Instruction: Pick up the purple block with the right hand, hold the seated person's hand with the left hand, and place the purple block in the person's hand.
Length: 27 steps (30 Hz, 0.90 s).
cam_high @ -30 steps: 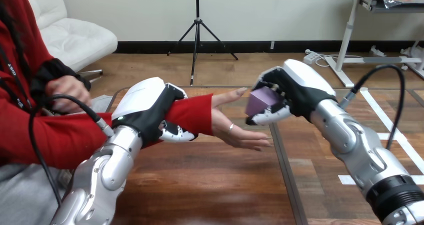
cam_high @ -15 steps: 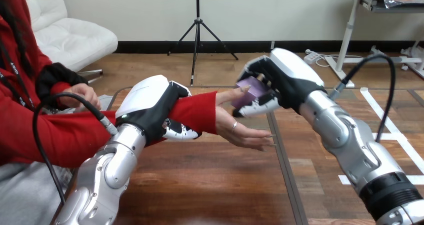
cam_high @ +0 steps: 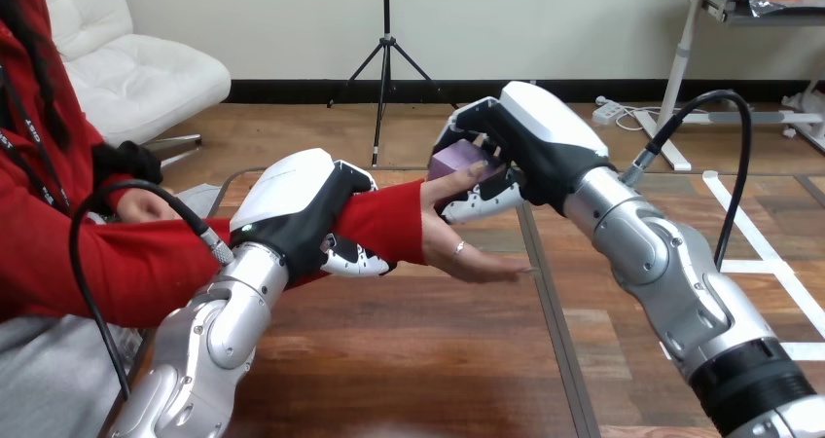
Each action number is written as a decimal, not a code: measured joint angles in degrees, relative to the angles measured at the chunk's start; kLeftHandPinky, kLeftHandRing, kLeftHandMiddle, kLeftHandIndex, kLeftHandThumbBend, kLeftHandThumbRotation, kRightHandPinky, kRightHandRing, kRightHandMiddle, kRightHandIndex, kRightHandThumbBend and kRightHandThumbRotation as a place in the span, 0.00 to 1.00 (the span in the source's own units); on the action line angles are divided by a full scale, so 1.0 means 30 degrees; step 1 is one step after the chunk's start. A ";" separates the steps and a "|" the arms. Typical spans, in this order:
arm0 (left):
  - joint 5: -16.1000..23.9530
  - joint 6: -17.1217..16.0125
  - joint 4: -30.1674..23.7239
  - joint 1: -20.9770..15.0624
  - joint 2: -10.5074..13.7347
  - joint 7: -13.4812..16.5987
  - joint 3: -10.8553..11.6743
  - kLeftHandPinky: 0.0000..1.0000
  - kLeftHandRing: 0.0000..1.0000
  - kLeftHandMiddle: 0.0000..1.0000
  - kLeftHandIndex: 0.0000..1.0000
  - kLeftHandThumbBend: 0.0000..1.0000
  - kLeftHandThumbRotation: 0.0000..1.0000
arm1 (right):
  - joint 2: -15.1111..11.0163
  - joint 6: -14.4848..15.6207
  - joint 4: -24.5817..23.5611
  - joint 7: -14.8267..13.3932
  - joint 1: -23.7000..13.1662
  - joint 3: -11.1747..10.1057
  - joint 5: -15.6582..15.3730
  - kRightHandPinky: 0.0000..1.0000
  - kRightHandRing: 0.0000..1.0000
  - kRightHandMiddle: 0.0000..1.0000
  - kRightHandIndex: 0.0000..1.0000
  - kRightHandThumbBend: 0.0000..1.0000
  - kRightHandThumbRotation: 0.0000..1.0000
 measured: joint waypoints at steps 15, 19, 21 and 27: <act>0.0246 -0.0773 0.0504 0.0000 0.0068 0.0697 -0.0063 0.34 0.41 0.47 0.49 0.53 0.05 | 0.0019 0.1319 -0.1880 0.1084 0.0827 -0.0007 0.0334 0.32 0.38 0.45 0.49 0.58 0.00; 0.0589 -0.1329 0.0808 0.0000 0.0104 0.1096 -0.0095 0.35 0.42 0.48 0.49 0.53 0.05 | 0.0008 0.1712 -0.2330 0.1335 0.0987 -0.0009 0.0340 0.32 0.37 0.45 0.49 0.59 0.00; 0.0715 -0.1610 0.0958 0.0000 0.0104 0.1300 -0.0102 0.35 0.42 0.49 0.49 0.52 0.05 | -0.0011 0.1827 -0.2502 0.1435 0.1050 -0.0009 0.0340 0.32 0.38 0.45 0.49 0.59 0.00; 0.0816 -0.2447 0.1404 0.0001 0.0139 0.2003 -0.0103 0.37 0.45 0.51 0.50 0.50 0.05 | -0.0136 0.2049 -0.3078 0.1710 0.1221 -0.0014 0.0339 0.33 0.39 0.46 0.49 0.61 0.00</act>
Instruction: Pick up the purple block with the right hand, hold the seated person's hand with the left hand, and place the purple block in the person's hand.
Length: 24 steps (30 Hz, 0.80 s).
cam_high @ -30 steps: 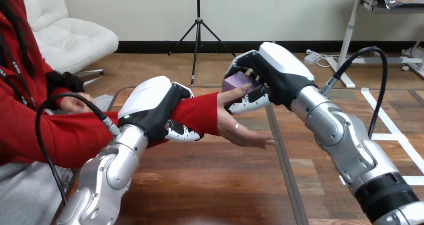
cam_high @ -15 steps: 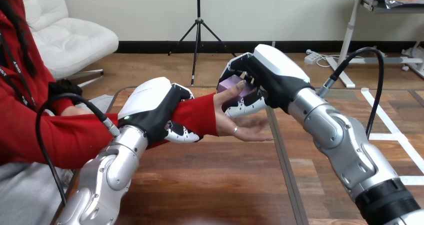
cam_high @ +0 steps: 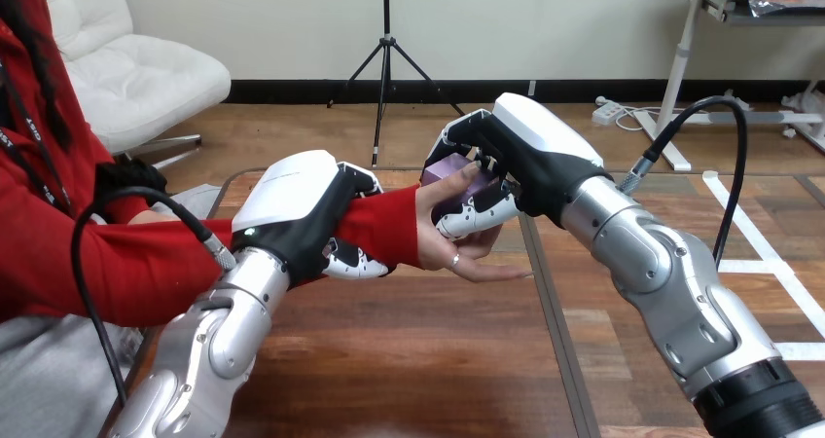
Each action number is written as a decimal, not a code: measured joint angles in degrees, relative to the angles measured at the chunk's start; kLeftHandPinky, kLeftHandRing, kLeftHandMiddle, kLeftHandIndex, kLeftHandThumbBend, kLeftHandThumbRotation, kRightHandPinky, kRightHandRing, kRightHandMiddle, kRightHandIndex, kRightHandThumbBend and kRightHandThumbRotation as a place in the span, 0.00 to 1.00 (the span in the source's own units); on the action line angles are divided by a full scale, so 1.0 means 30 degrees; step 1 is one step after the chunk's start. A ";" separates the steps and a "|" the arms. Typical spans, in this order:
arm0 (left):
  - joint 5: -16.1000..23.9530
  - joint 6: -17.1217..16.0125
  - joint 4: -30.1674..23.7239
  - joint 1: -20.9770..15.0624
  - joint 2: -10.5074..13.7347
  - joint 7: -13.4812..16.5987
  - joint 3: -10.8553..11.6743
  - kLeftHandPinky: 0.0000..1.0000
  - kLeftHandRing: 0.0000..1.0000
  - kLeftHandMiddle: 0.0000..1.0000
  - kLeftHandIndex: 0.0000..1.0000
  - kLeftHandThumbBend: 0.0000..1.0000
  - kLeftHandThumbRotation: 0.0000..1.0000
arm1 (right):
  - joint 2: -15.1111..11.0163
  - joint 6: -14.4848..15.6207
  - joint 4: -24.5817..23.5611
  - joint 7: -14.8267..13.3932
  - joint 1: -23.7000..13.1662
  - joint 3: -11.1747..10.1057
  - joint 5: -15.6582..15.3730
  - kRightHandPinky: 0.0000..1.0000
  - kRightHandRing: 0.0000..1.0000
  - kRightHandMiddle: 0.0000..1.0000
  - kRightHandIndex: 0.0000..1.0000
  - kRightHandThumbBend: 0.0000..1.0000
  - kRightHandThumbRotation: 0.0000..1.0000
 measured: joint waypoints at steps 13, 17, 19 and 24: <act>0.0027 -0.1430 0.0765 0.0000 0.0179 0.1424 0.0001 0.37 0.46 0.54 0.52 0.53 0.05 | -0.0276 0.0321 -0.1024 0.0744 0.0252 -0.0134 -0.0002 0.30 0.36 0.44 0.49 0.61 0.00; 0.0025 -0.1604 0.0836 0.0000 0.0267 0.1506 0.0002 0.37 0.46 0.54 0.52 0.52 0.06 | -0.0367 0.0482 -0.1240 0.1080 0.0270 -0.0155 0.0000 0.29 0.35 0.43 0.49 0.61 0.00; 0.0025 -0.1664 0.0854 0.0001 0.0322 0.1512 0.0002 0.37 0.46 0.54 0.52 0.52 0.06 | -0.0415 0.0515 -0.1301 0.1213 0.0272 -0.0157 0.0005 0.28 0.35 0.43 0.49 0.61 0.00; 0.0011 -0.1710 0.0875 0.0001 0.0390 0.1512 0.0003 0.38 0.47 0.54 0.52 0.52 0.06 | -0.0513 0.0515 -0.1340 0.1419 0.0286 -0.0164 0.0093 0.27 0.34 0.42 0.48 0.61 0.00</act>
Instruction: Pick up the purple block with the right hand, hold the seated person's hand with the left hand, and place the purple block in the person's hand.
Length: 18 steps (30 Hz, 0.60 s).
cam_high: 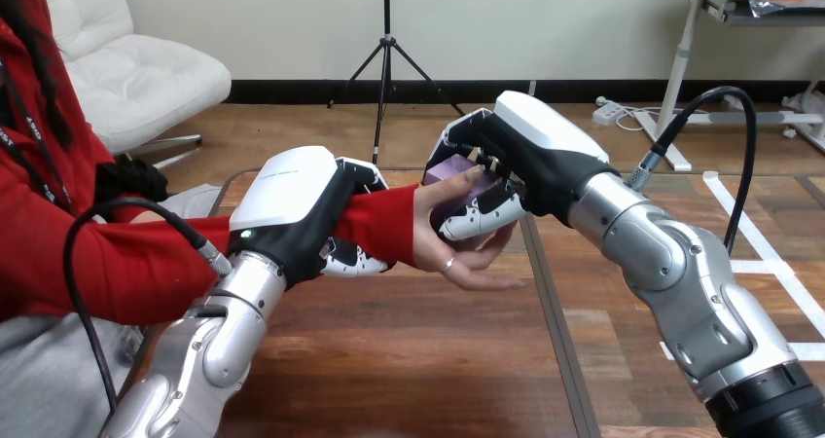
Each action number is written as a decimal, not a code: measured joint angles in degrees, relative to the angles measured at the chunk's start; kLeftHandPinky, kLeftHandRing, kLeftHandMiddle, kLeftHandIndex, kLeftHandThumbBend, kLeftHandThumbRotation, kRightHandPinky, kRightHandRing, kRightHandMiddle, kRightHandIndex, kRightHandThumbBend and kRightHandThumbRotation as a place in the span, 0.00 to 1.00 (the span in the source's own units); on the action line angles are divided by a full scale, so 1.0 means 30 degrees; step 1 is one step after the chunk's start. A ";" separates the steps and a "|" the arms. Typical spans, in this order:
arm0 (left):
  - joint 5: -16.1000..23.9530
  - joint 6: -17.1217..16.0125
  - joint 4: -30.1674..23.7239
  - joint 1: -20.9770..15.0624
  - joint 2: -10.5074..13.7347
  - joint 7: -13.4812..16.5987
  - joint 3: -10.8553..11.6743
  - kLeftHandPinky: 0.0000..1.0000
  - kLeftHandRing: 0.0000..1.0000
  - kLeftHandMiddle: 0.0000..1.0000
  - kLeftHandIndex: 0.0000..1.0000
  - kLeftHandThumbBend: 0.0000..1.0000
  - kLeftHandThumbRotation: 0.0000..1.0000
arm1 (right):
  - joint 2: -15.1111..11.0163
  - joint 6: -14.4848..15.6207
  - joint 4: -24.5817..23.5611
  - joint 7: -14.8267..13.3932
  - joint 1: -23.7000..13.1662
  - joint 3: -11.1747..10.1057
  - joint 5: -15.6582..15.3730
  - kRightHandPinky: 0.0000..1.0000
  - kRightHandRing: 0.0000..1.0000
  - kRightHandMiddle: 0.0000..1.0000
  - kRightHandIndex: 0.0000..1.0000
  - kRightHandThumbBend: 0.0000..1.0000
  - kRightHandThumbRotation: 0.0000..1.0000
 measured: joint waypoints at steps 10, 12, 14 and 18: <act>-0.0076 0.0000 0.0005 0.0001 0.0095 0.0000 0.0020 0.42 0.50 0.56 0.54 0.54 0.07 | -0.0089 -0.0017 -0.0009 0.0048 0.0146 -0.0058 0.0289 0.27 0.34 0.42 0.48 0.62 0.00; -0.0075 0.0000 0.0004 0.0000 0.0138 0.0000 0.0027 0.43 0.51 0.57 0.55 0.54 0.09 | -0.0102 -0.0044 -0.0014 0.0034 0.0197 -0.0080 0.0309 0.28 0.35 0.42 0.48 0.62 0.00; -0.0074 0.0001 0.0004 0.0000 0.0195 -0.0001 0.0036 0.44 0.54 0.59 0.57 0.57 0.14 | -0.0120 -0.0068 -0.0041 0.0026 0.0266 -0.0107 0.0336 0.31 0.38 0.45 0.50 0.63 0.00; -0.0073 0.0001 0.0001 0.0001 0.0288 -0.0002 0.0041 0.49 0.60 0.64 0.61 0.66 0.26 | -0.0167 -0.0068 -0.0189 0.0077 0.0453 -0.0180 0.0469 0.39 0.46 0.51 0.54 0.65 0.00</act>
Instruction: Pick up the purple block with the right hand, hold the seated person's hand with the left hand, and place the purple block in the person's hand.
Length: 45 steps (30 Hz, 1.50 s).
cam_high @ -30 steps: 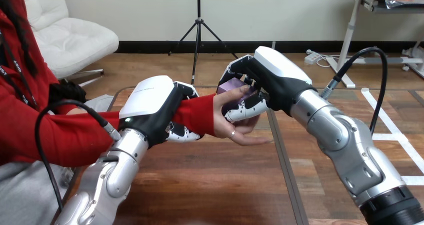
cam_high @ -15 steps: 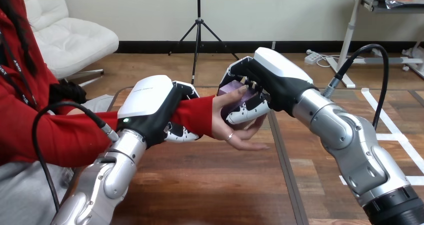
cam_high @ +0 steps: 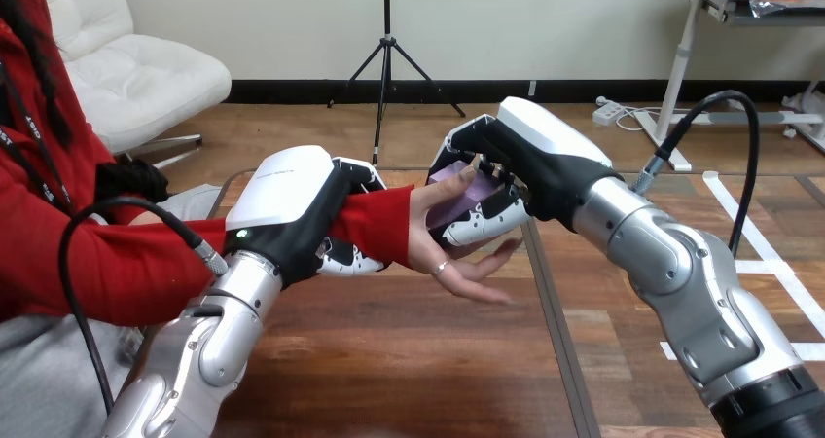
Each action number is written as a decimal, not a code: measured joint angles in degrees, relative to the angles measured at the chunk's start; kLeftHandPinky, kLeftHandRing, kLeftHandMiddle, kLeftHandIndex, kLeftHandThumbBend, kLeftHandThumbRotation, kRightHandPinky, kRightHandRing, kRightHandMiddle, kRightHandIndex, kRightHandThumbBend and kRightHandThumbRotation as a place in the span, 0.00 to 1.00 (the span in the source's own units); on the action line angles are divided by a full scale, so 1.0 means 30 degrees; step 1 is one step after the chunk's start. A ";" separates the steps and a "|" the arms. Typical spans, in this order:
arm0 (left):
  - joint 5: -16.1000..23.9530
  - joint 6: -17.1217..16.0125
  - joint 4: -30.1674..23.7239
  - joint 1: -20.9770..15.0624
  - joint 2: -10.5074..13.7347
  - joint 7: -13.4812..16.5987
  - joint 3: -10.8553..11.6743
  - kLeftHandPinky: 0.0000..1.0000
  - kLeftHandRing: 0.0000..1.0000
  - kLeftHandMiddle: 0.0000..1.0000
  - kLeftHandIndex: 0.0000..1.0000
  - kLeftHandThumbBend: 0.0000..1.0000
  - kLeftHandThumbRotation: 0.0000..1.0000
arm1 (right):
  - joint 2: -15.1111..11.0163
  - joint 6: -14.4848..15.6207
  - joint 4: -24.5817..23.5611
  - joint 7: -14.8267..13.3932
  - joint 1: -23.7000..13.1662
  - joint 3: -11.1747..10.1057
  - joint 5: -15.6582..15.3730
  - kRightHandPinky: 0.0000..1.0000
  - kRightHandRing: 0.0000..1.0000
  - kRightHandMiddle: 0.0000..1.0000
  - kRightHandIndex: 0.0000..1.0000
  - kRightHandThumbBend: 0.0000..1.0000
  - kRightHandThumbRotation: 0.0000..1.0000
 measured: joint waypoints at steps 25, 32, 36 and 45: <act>-0.0070 0.0467 -0.0972 0.0065 0.0787 -0.1352 0.0095 0.84 0.83 0.84 0.84 1.00 0.77 | -0.0975 -0.0966 -0.0332 0.0745 0.0358 -0.0133 0.0252 0.55 0.63 0.67 0.67 0.96 0.84; -0.0436 0.0469 -0.1341 0.0066 0.1036 -0.1938 0.0204 0.87 0.86 0.86 0.86 1.00 0.80 | -0.1072 -0.1006 -0.0332 0.0759 0.0381 -0.0340 0.0368 0.55 0.63 0.67 0.67 0.98 0.93; -0.0910 0.0469 -0.1585 0.0077 0.1144 -0.2509 0.0311 0.90 0.88 0.88 0.87 1.00 0.81 | -0.1140 -0.1050 -0.0331 0.0760 0.0412 -0.0437 0.0480 0.55 0.62 0.67 0.67 0.96 0.98; -0.2377 0.0622 -0.2352 0.0150 0.1219 -0.4143 0.0602 0.96 0.93 0.92 0.89 1.00 0.82 | -0.1408 -0.1536 -0.0328 0.0759 0.0656 -0.0494 0.0574 0.55 0.63 0.67 0.68 0.98 1.00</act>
